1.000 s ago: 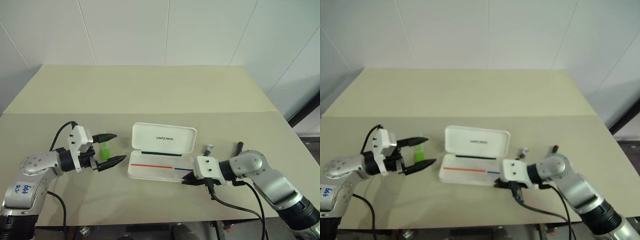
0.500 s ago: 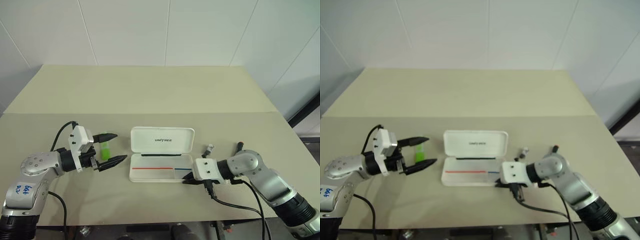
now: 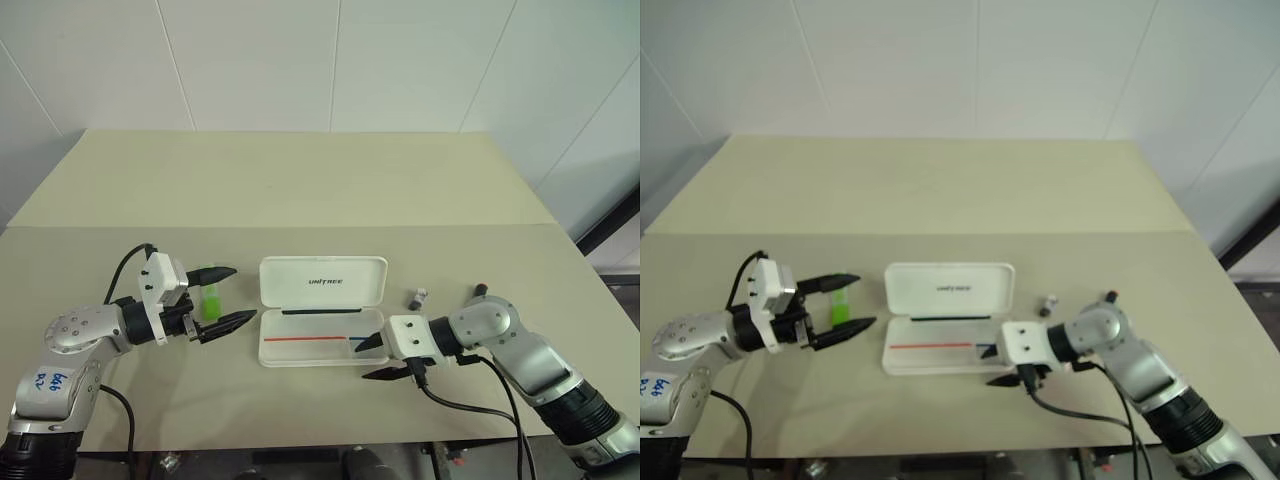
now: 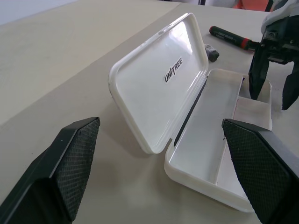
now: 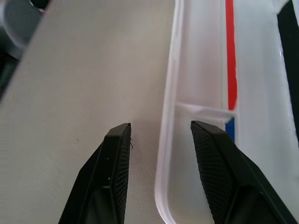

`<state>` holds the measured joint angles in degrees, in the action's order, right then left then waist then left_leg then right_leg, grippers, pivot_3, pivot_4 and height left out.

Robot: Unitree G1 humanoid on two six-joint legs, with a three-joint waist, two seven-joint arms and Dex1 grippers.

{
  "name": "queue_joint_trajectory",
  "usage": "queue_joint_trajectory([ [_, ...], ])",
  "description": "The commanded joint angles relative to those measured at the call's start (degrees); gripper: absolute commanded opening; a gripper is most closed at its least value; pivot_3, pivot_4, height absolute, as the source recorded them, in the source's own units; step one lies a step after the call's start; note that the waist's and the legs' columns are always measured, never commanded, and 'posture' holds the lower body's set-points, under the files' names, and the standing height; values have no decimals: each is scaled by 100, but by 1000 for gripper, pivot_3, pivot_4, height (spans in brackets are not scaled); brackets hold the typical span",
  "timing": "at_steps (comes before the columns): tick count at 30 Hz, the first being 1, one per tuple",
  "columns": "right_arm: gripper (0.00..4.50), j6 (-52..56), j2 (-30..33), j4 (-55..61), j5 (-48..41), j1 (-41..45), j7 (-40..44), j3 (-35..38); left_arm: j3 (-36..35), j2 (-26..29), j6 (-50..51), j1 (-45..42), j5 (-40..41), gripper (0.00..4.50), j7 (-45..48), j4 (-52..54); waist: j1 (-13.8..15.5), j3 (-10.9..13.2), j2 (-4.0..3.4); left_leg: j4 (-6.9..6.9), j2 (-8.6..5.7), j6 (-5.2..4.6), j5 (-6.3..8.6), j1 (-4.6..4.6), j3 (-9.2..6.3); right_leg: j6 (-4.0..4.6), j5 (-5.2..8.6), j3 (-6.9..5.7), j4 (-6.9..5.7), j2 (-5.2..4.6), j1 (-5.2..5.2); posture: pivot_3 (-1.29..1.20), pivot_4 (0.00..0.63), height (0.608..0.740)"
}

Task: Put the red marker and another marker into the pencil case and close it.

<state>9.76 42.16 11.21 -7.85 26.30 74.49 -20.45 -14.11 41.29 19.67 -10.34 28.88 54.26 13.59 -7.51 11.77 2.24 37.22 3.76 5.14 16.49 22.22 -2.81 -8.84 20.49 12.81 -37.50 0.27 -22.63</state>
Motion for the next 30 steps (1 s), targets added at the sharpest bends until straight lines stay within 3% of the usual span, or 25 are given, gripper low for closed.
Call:
queue_joint_trajectory([
  [1,2184,42,126,309,-252,-51,124,224,-46,-17,-145,42,32,4500,-14,118,1,0,0,0,0,0,0,0,-1,0,0,-1,0,0,0,0,150,740],
  [14,2184,819,234,912,-1251,-180,-94,1087,-105,6,-69,184,150,4500,-82,415,51,1,-1,1,0,0,0,0,-3,0,0,-3,1,0,3,0,150,740],
  [21,4474,1667,246,1084,-1880,-11,-619,1793,-32,-32,-104,16,173,4500,-165,428,137,1,-1,4,0,0,0,0,-5,0,0,-3,0,1,4,0,150,740],
  [25,4474,2168,287,1313,-2185,-71,-1037,2205,11,-104,-82,-74,229,4500,-178,462,190,1,-2,1,0,0,0,0,-5,1,0,-6,3,2,3,0,150,740],
  [30,4474,2970,194,1774,-2860,-609,-1975,3252,251,-177,35,-250,313,4500,-49,417,271,1,-2,-7,0,0,0,4,-5,4,3,-6,10,2,1,0,150,740],
])
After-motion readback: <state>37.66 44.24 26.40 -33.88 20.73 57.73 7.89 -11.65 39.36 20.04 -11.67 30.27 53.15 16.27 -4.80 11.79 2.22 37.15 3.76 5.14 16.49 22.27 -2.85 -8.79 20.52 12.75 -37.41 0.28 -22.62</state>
